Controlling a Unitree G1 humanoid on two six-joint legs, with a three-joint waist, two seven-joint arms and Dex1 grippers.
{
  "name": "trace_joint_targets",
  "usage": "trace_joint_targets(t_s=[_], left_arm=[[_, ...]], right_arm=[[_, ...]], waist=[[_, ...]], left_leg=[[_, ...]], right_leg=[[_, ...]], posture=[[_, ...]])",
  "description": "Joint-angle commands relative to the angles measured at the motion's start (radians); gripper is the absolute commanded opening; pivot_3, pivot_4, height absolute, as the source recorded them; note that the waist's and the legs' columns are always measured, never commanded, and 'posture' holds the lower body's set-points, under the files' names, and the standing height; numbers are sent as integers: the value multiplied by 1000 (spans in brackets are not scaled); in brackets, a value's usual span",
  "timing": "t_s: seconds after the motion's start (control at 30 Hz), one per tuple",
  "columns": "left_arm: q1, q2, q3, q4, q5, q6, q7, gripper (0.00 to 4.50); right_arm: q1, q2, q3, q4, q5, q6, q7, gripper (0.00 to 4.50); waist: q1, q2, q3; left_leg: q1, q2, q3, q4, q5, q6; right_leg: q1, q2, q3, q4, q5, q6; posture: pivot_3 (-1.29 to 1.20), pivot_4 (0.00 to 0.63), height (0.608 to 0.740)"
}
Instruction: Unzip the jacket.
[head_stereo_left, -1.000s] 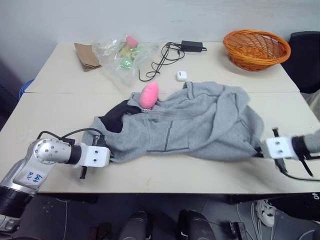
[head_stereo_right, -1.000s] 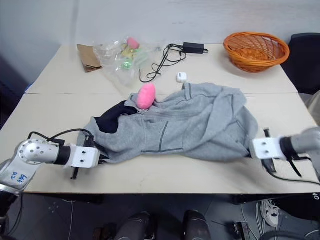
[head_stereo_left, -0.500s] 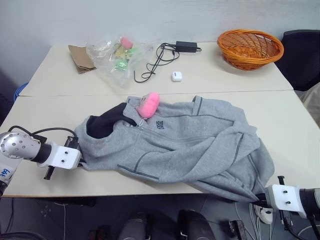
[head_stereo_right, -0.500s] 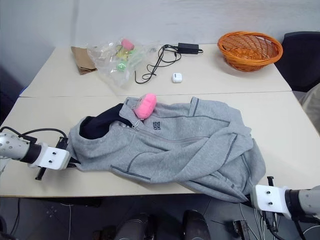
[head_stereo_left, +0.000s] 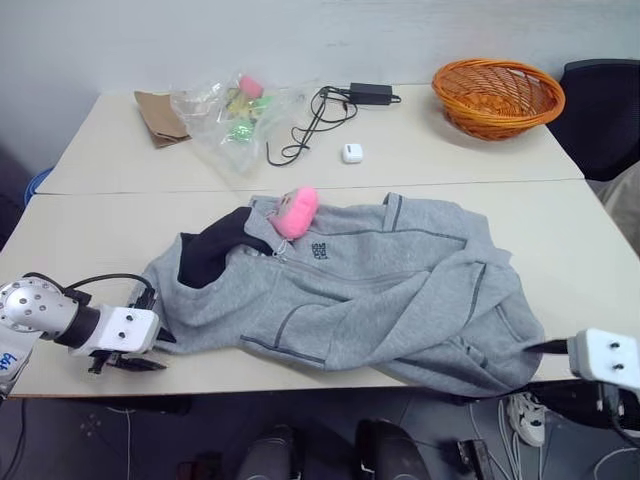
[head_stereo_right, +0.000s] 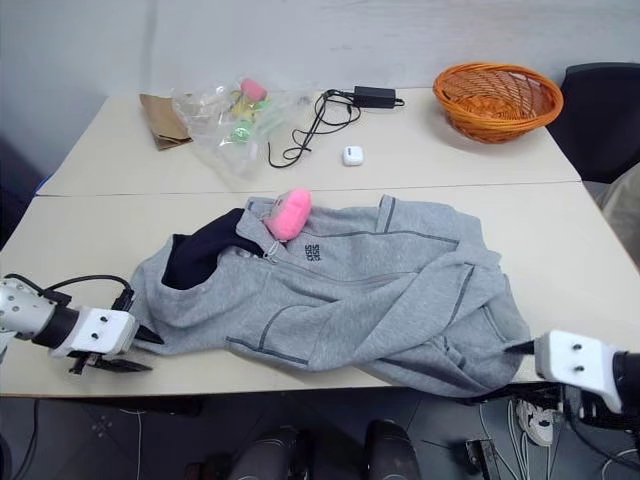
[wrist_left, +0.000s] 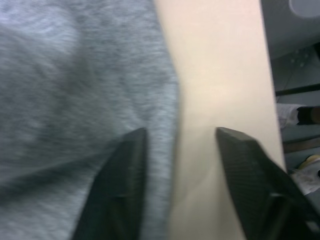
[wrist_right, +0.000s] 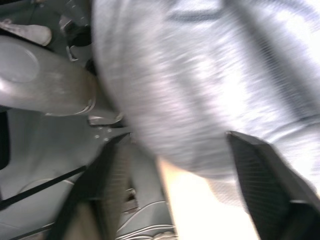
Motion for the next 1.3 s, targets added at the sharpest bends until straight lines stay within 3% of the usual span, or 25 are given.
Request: trace_joint_targets(t_s=[0.03,0.07,0.13,0.23,0.33,0.5,0.63,0.97,1.03,1.2,1.3], left_arm=[[62,42,75,-102,-98,142,-40,3558],[78,53,107,-152,-152,210,-53,3831],[99,74,171,-248,-264,347,-83,3831],[-6,88,242,-428,-584,653,-59,3831],[-111,65,234,-513,-737,815,-14,3831],[-240,17,156,-536,-747,893,2,3831],[-327,-34,100,-514,-716,915,7,3876],[-370,-93,57,-470,-613,872,-15,3876],[-373,-99,55,-464,-600,864,-22,3876],[-382,-113,42,-445,-563,840,-40,3876],[-387,-123,35,-435,-547,833,-48,3876]], right_arm=[[-96,-56,-29,43,41,4,33,4338],[-128,-69,-16,63,42,-3,42,4350],[-187,-88,25,106,20,-42,48,4350],[-362,-70,218,257,-173,-268,-56,4350],[-521,-16,363,401,-314,-436,-153,4350],[-666,70,505,546,-396,-551,-234,4350],[-715,96,551,586,-391,-577,-245,3427],[-651,50,469,367,-121,-346,-130,147],[-630,42,442,309,-61,-270,-115,39],[-458,-35,215,-54,435,257,-18,39],[-320,-62,66,-213,623,475,30,39]], waist=[[0,-2,1],[1,-3,2],[2,-4,3],[14,-12,10],[11,-12,10],[3,-10,11],[0,-10,12],[6,-10,12],[6,-10,12],[15,-10,12],[26,-11,12]], left_leg=[[0,0,0,0,0,0],[0,0,0,0,0,0],[-2,0,0,1,0,0],[-3,0,0,4,0,0],[-3,0,-1,9,-1,0],[-4,1,1,9,0,-2],[-4,3,4,11,1,-3],[-4,4,5,13,0,-2],[-4,4,5,13,0,-2],[-5,5,4,12,0,-2],[-4,6,3,13,-2,-1]], right_leg=[[0,0,0,0,0,0],[0,0,0,0,0,0],[-1,0,0,0,0,0],[-1,0,0,1,0,0],[0,0,3,2,1,1],[-2,7,5,8,0,0],[-3,10,7,10,-1,0],[-4,9,9,10,-1,0],[-4,9,9,10,-1,0],[-4,8,9,9,-1,0],[-3,8,8,8,0,0]], posture=[[0,150,740],[0,150,740],[0,150,740],[0,150,740],[0,150,740],[0,150,740],[0,150,740],[0,150,740],[0,150,740],[0,150,740],[0,150,740]])
